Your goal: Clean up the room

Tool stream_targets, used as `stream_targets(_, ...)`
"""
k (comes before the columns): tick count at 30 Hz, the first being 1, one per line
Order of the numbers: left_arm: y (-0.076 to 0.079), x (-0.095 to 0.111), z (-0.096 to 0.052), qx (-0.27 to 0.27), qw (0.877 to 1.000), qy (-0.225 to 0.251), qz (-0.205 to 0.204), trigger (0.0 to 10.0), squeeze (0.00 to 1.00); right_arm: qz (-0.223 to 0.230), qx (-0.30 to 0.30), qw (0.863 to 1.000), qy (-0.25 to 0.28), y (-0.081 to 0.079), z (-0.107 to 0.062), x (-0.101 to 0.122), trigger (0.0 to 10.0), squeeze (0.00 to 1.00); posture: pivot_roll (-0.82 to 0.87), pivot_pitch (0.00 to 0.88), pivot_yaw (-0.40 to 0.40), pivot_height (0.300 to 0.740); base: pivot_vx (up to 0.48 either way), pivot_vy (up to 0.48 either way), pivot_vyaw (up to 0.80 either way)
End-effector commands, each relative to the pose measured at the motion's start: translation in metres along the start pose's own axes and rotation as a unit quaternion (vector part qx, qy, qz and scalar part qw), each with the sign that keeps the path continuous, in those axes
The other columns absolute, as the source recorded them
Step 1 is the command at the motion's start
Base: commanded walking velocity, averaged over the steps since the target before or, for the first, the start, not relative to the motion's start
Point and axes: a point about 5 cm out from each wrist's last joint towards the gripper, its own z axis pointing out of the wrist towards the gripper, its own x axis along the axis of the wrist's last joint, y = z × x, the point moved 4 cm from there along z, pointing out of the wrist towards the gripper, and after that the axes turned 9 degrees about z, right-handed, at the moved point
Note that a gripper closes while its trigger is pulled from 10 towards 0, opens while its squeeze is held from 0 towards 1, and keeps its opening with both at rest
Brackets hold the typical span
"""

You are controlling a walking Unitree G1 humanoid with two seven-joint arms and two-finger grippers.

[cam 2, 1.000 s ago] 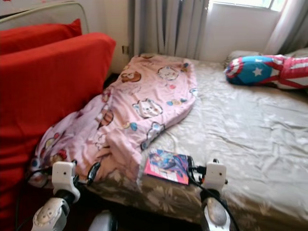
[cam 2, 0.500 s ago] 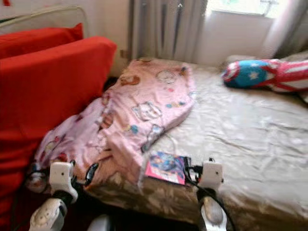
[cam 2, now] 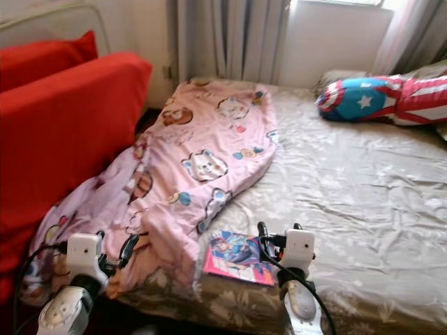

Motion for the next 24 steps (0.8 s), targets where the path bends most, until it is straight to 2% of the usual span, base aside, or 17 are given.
stream_targets(1,0.003,-0.001,0.0,-0.009,1.0,-0.004,0.001,10.0,0.0,0.004,-0.005,1.0,-0.004,0.003,0.0,-0.001,10.0,0.0,0.02,0.0,-0.07,0.645,0.349,0.0,0.0)
stream_targets(7,0.003,0.0,0.0,-0.01,1.0,-0.003,0.0,10.0,0.0,-0.001,-0.006,1.0,-0.02,0.003,-0.001,-0.008,10.0,0.0,0.02,0.0,-0.069,0.645,0.339,0.0,0.0)
stream_targets(13,0.007,-0.001,0.0,-0.013,1.0,-0.005,0.002,10.0,0.0,0.009,-0.017,0.998,-0.055,0.009,0.0,-0.021,10.0,0.0,0.02,0.0,-0.066,0.645,0.0,0.0,0.0)
stream_targets(17,0.007,0.004,0.004,-0.016,1.0,0.001,0.003,10.0,0.0,0.038,-0.033,0.995,-0.082,0.012,0.006,-0.029,10.0,0.0,0.02,0.027,-0.063,0.645,0.0,0.0,0.0)
stream_targets(21,0.011,0.008,0.007,-0.027,1.0,0.006,0.008,10.0,0.0,0.111,-0.093,0.981,-0.131,0.025,0.011,-0.047,10.0,0.0,0.05,0.045,-0.061,0.645,0.0,0.0,0.0)
stream_targets(24,0.012,0.01,0.01,-0.032,0.999,0.008,0.01,10.0,0.0,0.1,-0.089,0.979,-0.154,0.025,0.013,-0.053,10.0,0.0,0.06,0.062,-0.056,0.645,0.0,0.0,0.0)
